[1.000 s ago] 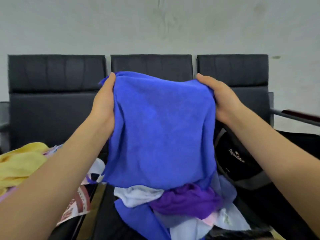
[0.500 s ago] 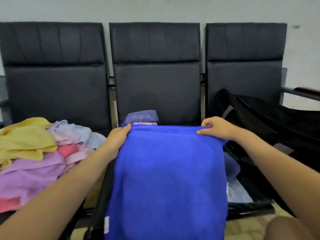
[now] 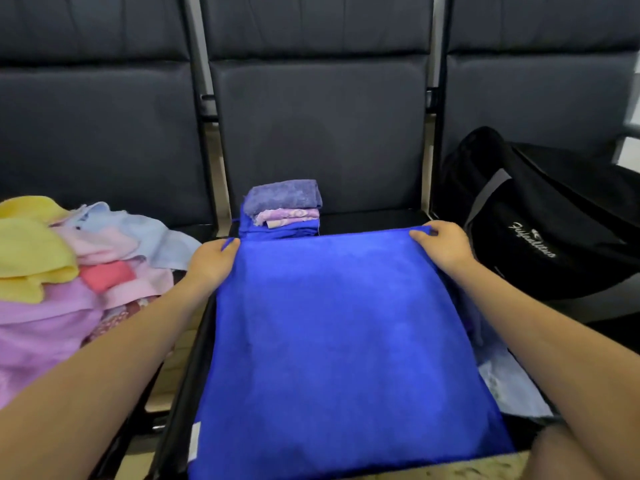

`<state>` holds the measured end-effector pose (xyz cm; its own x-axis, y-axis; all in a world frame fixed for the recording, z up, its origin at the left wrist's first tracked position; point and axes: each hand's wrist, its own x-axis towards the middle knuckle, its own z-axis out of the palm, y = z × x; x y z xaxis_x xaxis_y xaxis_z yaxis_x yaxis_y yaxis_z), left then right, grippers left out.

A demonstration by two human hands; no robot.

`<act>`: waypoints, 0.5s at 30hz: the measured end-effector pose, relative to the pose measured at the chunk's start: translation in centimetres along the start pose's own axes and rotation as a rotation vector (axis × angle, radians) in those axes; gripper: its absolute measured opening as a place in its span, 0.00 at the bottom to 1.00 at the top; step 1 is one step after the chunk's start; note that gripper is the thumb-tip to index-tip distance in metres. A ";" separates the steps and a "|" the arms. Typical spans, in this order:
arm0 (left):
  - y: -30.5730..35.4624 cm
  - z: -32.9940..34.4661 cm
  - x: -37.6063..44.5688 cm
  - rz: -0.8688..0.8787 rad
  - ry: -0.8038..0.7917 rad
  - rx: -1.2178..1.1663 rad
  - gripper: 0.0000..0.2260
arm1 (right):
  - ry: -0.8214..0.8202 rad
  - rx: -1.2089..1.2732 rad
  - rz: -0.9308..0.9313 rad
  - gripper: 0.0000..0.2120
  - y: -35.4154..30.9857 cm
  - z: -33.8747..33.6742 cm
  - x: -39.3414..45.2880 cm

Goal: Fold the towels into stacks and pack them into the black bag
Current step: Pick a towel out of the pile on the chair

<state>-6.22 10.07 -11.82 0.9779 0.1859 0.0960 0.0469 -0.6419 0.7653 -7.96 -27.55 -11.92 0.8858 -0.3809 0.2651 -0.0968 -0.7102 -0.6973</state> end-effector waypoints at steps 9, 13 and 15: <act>-2.1 1.9 1.3 0.101 -0.031 0.285 0.13 | -0.233 -0.232 0.030 0.07 1.5 2.7 -0.5; -2.2 1.9 0.6 0.136 0.047 0.273 0.14 | -0.193 -0.103 0.009 0.11 1.2 1.6 -1.2; -2.0 1.8 -0.2 0.163 0.108 0.293 0.17 | -0.126 -0.055 0.014 0.12 1.6 0.8 -1.5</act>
<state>-6.16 9.94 -14.50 0.9510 0.1308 0.2803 -0.0361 -0.8530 0.5206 -9.04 -27.65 -13.93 0.9337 -0.3164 0.1674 -0.1315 -0.7382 -0.6616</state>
